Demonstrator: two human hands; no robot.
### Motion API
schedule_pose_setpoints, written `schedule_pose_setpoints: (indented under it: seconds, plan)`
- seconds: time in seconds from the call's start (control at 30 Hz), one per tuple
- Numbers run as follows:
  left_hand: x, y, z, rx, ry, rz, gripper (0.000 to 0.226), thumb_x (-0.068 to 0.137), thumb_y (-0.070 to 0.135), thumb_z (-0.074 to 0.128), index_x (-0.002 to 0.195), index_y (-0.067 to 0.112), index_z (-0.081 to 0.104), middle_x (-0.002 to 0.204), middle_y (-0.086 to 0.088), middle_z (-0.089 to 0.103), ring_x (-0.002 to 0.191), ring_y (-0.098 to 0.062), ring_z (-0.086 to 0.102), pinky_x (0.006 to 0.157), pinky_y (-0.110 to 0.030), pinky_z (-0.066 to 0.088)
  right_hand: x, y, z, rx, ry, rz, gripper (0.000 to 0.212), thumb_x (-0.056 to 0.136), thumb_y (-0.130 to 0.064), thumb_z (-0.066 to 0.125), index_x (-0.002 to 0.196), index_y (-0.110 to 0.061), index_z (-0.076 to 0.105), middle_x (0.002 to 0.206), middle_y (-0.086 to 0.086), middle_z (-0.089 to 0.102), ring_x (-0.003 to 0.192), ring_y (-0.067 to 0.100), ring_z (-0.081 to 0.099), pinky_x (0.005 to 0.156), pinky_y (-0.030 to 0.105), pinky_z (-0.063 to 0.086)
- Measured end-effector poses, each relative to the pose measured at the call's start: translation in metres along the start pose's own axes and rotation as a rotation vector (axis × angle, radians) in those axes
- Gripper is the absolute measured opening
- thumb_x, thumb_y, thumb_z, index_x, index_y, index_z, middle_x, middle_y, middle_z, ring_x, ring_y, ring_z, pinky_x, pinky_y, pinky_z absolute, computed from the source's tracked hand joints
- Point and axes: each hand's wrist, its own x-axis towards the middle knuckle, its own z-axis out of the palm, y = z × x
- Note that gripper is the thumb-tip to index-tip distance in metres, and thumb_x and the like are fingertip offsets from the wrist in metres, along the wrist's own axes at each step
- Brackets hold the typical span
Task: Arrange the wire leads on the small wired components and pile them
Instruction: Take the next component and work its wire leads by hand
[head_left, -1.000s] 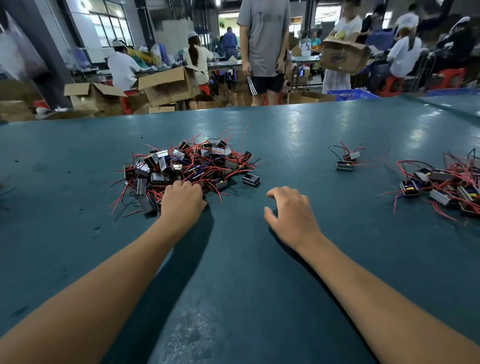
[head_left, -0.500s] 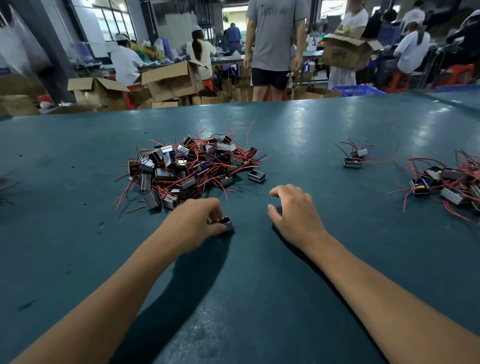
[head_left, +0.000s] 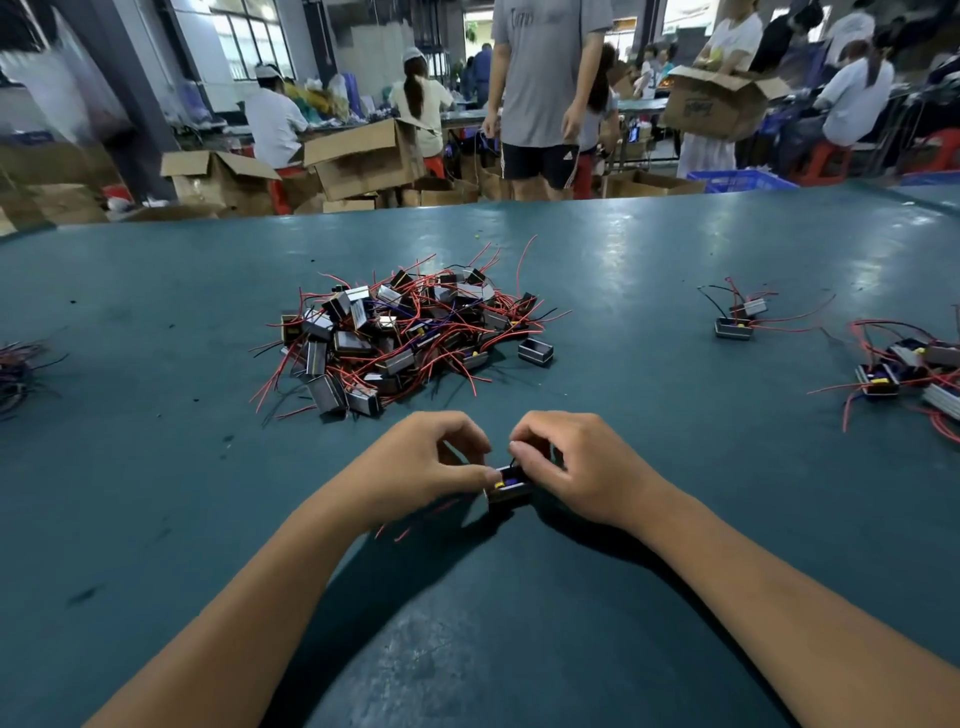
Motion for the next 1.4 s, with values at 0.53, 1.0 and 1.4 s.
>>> schedule_pose_setpoints:
  seconds: [0.53,1.0,1.4]
  plan:
    - [0.018,-0.078,-0.049,0.561,0.737,-0.361,0.069,0.079,0.047,0.081,0.123,0.005,0.048,0.119,-0.021,0.050,0.111,-0.040,0.050,0.094,-0.049,0.043,-0.004,0.002,0.002,0.208,0.012,0.114,0.007,0.097,-0.016,0.059,0.092,-0.020,0.063,0.061,-0.013,0.055,0.053,0.007,0.045,0.054,0.014,0.034]
    - [0.018,-0.082,-0.054,0.388,0.716,-0.290,0.052,0.077,0.030,0.086,0.114,0.010,0.055,0.115,-0.014,0.049,0.091,-0.024,0.047,0.081,-0.038,0.041,-0.006,-0.005,0.003,0.292,-0.015,0.157,0.006,0.099,-0.023,0.057,0.100,-0.024,0.063,0.073,0.002,0.064,0.058,0.004,0.049,0.057,0.015,0.039]
    - [0.009,-0.042,-0.055,-0.288,0.865,0.009,0.026,0.082,0.012,0.074,0.103,0.023,0.063,0.098,0.001,0.068,0.084,-0.014,0.067,0.079,-0.037,0.057,-0.006,-0.006,0.004,0.301,-0.035,0.172,0.006,0.099,-0.025,0.058,0.101,-0.026,0.063,0.073,0.001,0.061,0.057,0.004,0.045,0.056,0.016,0.038]
